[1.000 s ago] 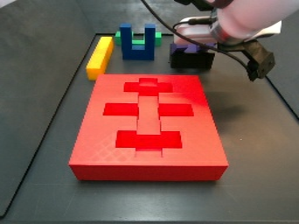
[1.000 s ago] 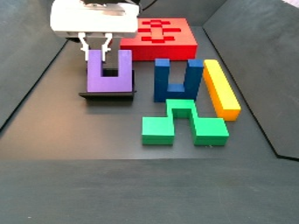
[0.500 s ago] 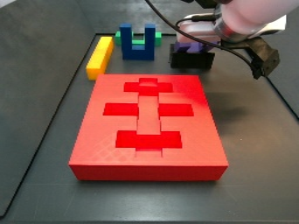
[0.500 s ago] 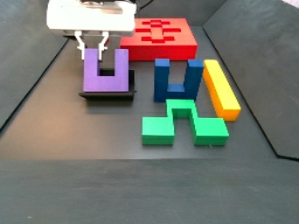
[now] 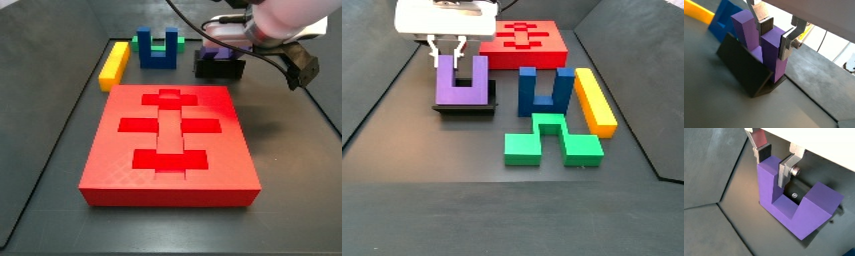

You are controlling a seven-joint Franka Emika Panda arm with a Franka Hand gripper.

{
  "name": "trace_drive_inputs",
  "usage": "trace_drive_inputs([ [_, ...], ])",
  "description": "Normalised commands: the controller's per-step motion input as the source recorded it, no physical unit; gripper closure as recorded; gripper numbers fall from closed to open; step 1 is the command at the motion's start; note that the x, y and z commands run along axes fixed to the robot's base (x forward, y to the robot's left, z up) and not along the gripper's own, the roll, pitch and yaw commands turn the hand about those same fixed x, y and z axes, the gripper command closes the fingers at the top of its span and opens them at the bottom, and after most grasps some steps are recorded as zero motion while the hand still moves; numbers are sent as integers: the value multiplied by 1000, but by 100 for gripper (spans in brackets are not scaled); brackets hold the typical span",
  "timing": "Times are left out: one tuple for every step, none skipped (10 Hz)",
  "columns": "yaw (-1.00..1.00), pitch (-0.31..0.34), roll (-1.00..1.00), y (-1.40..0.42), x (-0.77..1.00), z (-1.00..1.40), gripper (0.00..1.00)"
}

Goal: Pick up the purple object. Move up. Place the purple object on the fixture. Regrasp the purple object. Move to above the board. Insert the purple object.
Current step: Regrasp the purple object, then move to above the board.

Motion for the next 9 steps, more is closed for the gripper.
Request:
trace_drive_inputs([
  [0,0,0,0,0,0,100],
  [0,0,0,0,0,1400,100],
  [28,-16,-56,-17,-5,1400,100],
  [25,-25,-96,-11,-26,1400,100],
  [11,-44,-72,16,-38,1400,100],
  [-3,-28,-47,-8,-28,1400,100],
  [-20,-13,-26,-9,-38,1400,100],
  [-23,2,-17,1,-35,1400,100],
  [-26,26,-13,-14,-3,496,100],
])
